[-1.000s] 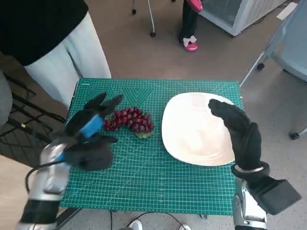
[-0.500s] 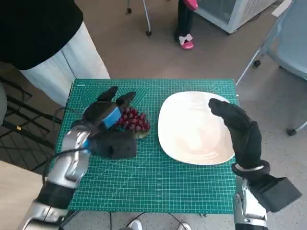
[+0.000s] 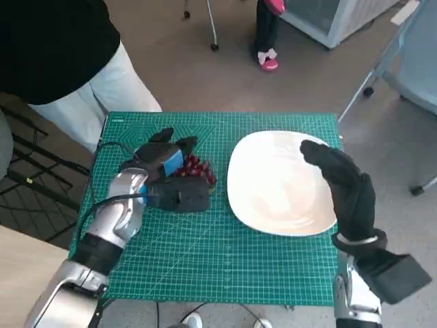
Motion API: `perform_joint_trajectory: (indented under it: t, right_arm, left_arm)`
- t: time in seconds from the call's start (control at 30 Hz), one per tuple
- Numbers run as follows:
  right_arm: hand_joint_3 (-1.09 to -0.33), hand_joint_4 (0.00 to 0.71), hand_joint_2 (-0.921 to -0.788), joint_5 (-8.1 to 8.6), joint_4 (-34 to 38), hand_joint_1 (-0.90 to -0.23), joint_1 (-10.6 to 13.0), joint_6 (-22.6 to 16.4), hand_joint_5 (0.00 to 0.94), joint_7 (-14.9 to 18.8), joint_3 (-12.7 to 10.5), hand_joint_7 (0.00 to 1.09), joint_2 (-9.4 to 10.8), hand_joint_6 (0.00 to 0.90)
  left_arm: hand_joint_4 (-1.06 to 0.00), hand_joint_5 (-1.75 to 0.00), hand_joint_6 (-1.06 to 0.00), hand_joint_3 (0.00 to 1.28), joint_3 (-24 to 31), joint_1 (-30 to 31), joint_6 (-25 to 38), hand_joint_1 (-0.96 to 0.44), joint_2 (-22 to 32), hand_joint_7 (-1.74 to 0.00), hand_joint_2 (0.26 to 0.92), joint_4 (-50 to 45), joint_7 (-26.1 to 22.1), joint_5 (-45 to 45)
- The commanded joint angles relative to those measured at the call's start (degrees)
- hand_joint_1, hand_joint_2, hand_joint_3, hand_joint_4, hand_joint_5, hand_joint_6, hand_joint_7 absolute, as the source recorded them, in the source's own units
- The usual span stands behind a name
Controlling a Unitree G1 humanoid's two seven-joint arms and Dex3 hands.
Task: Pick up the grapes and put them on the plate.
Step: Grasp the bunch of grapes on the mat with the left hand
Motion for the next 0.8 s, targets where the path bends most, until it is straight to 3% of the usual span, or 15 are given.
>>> perform_joint_trajectory:
  t: [0.03, 0.5, 0.8]
  right_arm:
    - [-0.875, 0.404, -0.921, -0.22, 0.5, -0.623, 1.3, 0.0, 0.002, -0.2, -0.3, 0.32, -0.1, 0.096]
    - [-0.877, 0.407, -0.921, -0.38, 0.8, -0.619, 1.7, -0.1, 0.002, -0.4, -0.5, 0.34, 0.0, 0.087]
    - [-0.878, 0.407, -0.921, -0.35, 0.5, -0.611, 1.8, 0.2, 0.002, -0.5, -0.5, 0.35, 0.2, 0.086]
  left_arm:
    - [-0.01, 0.0, -0.21, 0.0, -1.3, -2.4, 0.3, -0.22, -0.9, 0.0, 0.724, 4.3, 0.9, -0.5]
    - [-0.02, 0.0, -0.21, 0.0, -3.9, -8.0, -1.5, -0.23, -4.9, 0.0, 0.727, 20.2, 4.7, -2.2]
    - [-0.08, -0.02, -0.29, 0.0, -4.6, -10.3, -5.0, -0.21, -7.1, -0.03, 0.73, 29.6, 7.8, -4.0]
